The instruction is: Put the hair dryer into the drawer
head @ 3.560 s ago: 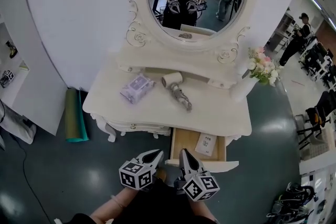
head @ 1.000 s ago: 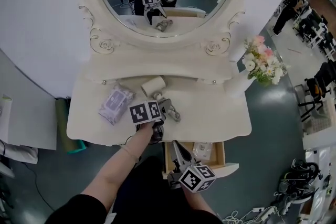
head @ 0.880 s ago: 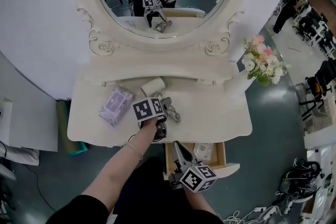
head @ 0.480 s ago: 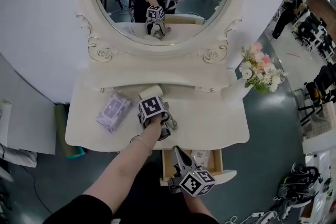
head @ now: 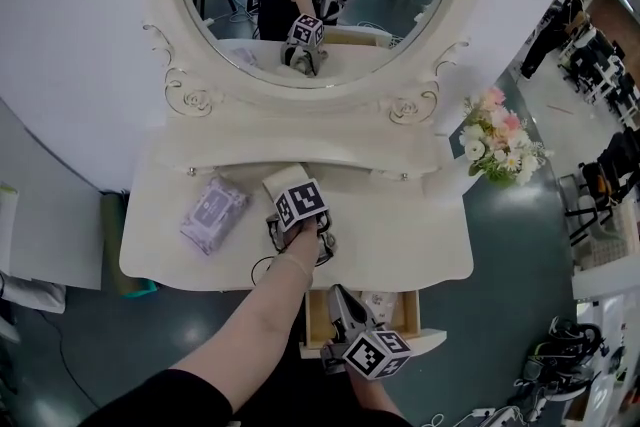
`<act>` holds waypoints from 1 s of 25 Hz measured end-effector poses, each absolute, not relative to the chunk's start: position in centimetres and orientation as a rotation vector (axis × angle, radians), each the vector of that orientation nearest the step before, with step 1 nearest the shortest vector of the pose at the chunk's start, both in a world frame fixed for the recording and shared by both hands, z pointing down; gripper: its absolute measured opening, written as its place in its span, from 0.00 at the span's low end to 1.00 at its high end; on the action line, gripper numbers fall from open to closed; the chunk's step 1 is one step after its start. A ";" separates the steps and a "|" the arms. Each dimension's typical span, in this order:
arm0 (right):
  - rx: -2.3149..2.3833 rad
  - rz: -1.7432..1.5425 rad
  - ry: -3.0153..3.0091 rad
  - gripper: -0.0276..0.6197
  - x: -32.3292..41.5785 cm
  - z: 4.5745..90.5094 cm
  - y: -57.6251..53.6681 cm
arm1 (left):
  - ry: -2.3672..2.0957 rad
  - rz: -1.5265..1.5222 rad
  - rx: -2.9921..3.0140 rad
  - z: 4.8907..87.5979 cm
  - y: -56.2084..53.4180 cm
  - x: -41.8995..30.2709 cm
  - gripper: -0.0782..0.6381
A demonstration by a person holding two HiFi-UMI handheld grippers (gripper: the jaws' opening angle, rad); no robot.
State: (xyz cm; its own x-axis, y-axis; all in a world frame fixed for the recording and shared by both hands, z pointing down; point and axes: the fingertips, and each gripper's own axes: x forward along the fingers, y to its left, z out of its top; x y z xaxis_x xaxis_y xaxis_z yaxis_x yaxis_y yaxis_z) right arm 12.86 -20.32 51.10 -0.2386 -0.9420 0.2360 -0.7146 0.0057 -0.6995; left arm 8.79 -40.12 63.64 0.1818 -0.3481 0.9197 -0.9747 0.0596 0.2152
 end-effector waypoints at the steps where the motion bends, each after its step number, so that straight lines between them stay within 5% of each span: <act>1: -1.715 -1.074 1.990 0.07 12.9 51.1 -20.4 | -1.350 0.806 1.472 63.6 -40.2 8.8 0.75; 10: -1.727 -1.102 1.975 0.07 13.8 51.7 -20.0 | -1.421 0.844 1.436 63.8 -40.4 8.4 0.71; 14: -1.716 -1.109 1.985 0.07 13.6 51.9 -19.9 | -1.463 0.839 1.459 63.6 -40.8 7.7 0.52; 25: -1.676 -1.123 2.014 0.07 12.7 52.1 -19.6 | -1.423 0.827 1.603 63.3 -40.5 7.8 0.50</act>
State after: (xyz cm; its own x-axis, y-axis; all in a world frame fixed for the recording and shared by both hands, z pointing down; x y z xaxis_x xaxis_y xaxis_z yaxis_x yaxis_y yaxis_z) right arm 12.75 -19.58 52.06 -0.2810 -0.9263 0.2510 -0.7002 0.0191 -0.7137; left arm 7.80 -40.53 63.30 0.1457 -0.4503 0.8809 -0.9883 -0.0255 0.1504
